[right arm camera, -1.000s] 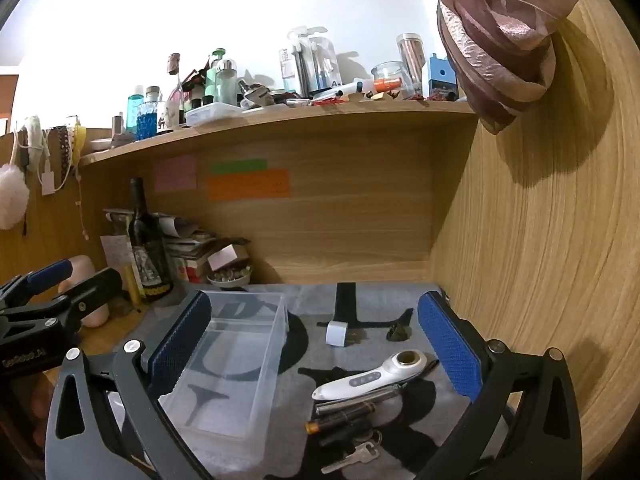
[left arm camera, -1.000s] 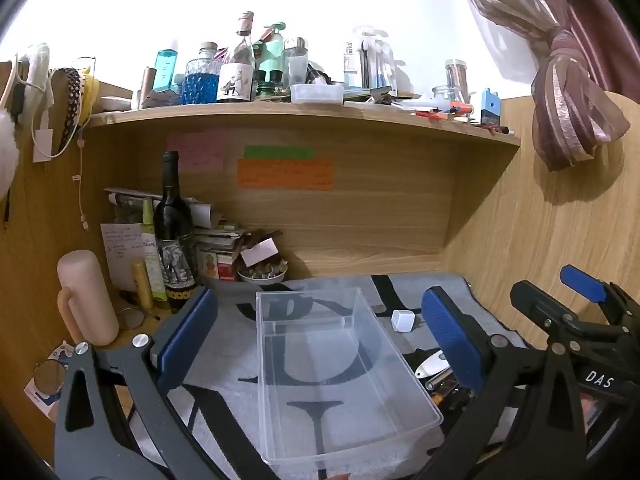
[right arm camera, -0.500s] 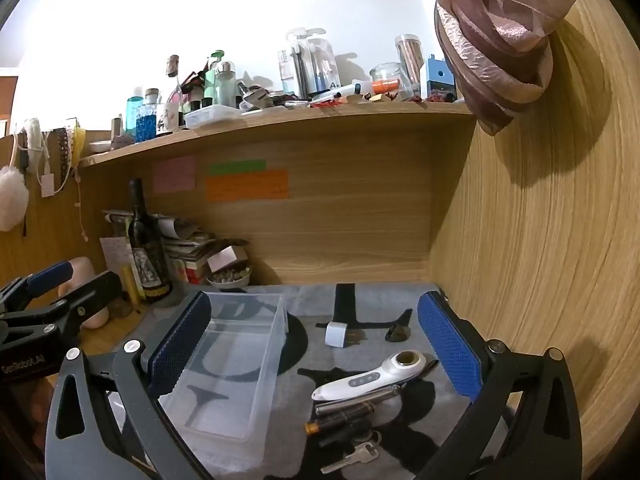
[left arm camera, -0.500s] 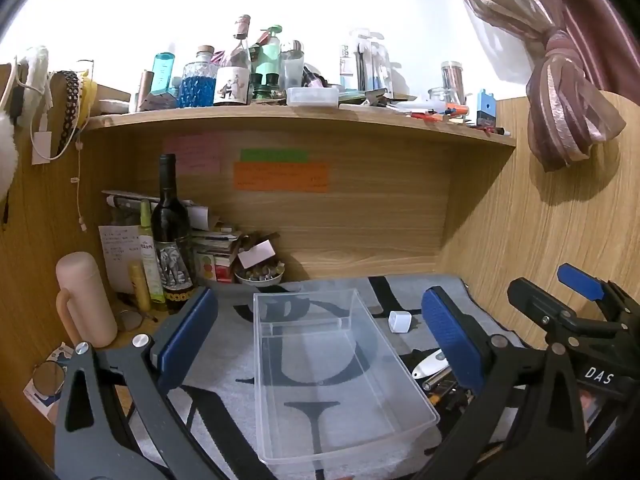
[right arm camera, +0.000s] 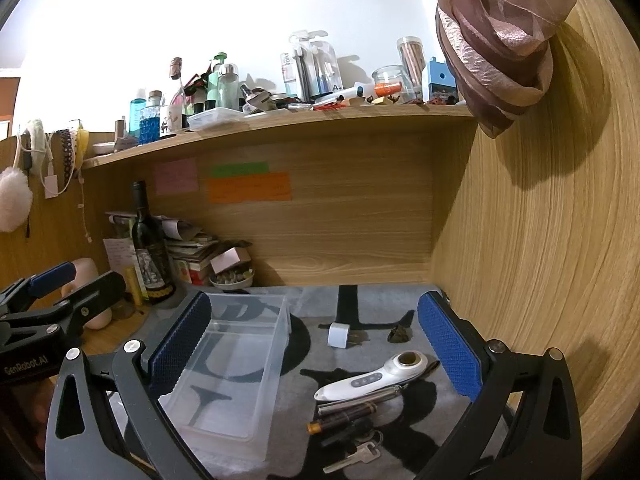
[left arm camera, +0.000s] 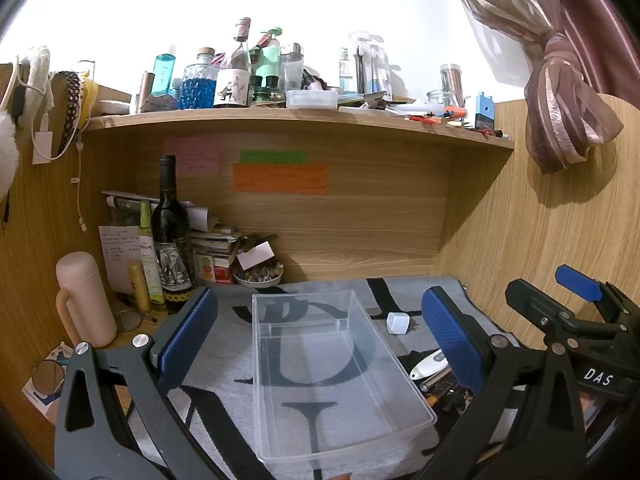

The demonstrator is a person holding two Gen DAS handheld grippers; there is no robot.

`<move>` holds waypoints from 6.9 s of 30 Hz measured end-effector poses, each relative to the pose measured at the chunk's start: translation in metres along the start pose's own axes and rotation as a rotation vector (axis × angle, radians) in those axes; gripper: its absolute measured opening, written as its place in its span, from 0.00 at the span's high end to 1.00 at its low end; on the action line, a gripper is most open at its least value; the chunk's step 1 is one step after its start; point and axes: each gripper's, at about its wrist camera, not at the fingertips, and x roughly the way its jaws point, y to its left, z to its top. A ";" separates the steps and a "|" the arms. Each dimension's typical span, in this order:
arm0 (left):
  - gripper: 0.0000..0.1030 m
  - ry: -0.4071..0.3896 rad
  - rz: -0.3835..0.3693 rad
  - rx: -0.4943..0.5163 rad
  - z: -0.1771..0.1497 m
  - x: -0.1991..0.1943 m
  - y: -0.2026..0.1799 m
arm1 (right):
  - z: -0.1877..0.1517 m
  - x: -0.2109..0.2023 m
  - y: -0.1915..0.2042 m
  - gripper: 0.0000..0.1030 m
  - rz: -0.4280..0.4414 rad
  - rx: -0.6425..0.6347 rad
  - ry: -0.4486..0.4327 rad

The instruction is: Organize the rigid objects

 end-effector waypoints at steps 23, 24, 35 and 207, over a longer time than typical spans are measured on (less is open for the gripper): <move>0.00 -0.006 -0.001 -0.001 -0.001 -0.002 0.001 | 0.002 -0.005 0.005 0.00 0.000 -0.007 -0.015; 0.00 -0.006 0.001 0.000 0.000 -0.002 0.001 | 0.002 -0.005 0.005 0.00 -0.001 -0.007 -0.015; 0.00 -0.011 0.004 0.002 0.000 -0.005 0.000 | 0.002 -0.007 0.006 0.00 -0.001 -0.006 -0.016; 0.89 0.675 -0.051 -0.008 -0.057 0.190 0.075 | -0.009 0.247 -0.072 0.38 -0.109 -0.086 0.652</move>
